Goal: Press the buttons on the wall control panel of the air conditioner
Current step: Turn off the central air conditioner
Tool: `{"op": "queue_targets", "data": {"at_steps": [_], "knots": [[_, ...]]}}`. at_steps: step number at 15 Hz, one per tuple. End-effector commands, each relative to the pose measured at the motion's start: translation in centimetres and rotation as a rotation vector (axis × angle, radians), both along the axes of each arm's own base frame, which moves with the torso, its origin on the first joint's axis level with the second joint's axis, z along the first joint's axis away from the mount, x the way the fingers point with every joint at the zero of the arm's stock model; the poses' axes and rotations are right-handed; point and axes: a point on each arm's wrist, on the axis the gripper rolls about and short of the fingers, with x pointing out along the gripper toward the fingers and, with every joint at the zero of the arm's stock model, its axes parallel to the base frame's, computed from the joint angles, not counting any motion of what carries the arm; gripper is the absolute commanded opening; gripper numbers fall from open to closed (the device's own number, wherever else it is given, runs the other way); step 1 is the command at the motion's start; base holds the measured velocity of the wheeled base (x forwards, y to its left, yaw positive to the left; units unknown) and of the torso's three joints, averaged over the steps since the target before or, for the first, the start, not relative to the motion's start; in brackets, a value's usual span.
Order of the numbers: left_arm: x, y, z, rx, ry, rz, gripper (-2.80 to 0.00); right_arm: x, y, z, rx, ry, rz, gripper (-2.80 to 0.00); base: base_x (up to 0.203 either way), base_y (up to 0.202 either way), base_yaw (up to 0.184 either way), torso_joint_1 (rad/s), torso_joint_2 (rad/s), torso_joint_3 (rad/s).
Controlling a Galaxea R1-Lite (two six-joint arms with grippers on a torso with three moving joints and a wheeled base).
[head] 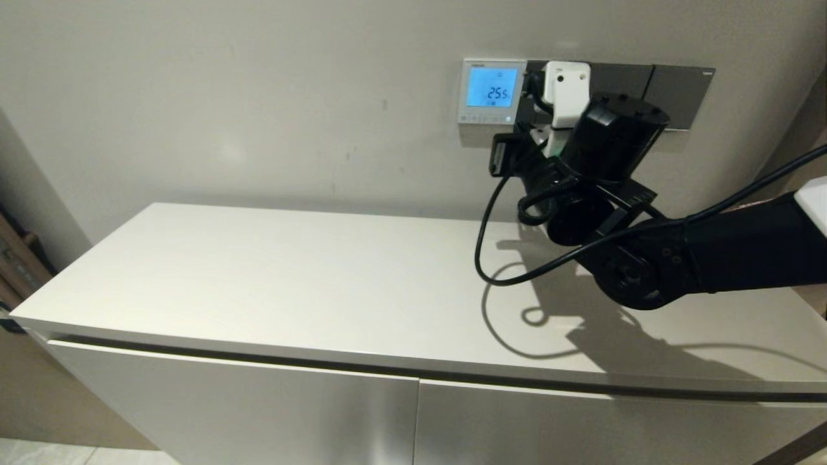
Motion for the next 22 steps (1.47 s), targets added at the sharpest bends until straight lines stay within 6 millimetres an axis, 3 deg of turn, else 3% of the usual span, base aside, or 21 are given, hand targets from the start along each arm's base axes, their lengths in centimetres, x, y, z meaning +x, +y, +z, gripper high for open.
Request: {"op": "queue_targets", "data": {"at_steps": [1, 6, 9, 17, 22], "knots": [[0.0, 0.0, 0.0, 0.000, 0.001, 0.000, -2.80, 0.7, -2.8, -0.4, -0.010, 0.015, -0.075, -2.80, 0.000, 0.000, 0.000, 0.000, 0.00, 0.000], [0.0, 0.0, 0.0, 0.000, 0.001, 0.000, -2.80, 1.3, -9.6, -0.4, -0.028, 0.045, -0.239, -2.80, 0.000, 0.000, 0.000, 0.000, 0.00, 0.000], [0.0, 0.0, 0.0, 0.000, -0.001, 0.000, -2.80, 0.8, -11.8, -1.0, -0.043, 0.091, -0.290, -2.80, 0.000, 0.000, 0.000, 0.000, 0.00, 0.000], [0.0, 0.0, 0.0, 0.000, 0.002, 0.000, -2.80, -6.1, -12.7, 1.4, 0.050, 0.142, -0.167, -2.80, 0.000, 0.000, 0.000, 0.000, 0.00, 0.000], [0.0, 0.0, 0.0, 0.000, 0.002, 0.000, -2.80, -9.5, -13.5, -0.8, 0.064, 0.256, -0.143, -2.80, 0.000, 0.000, 0.000, 0.000, 0.00, 0.000]]}}
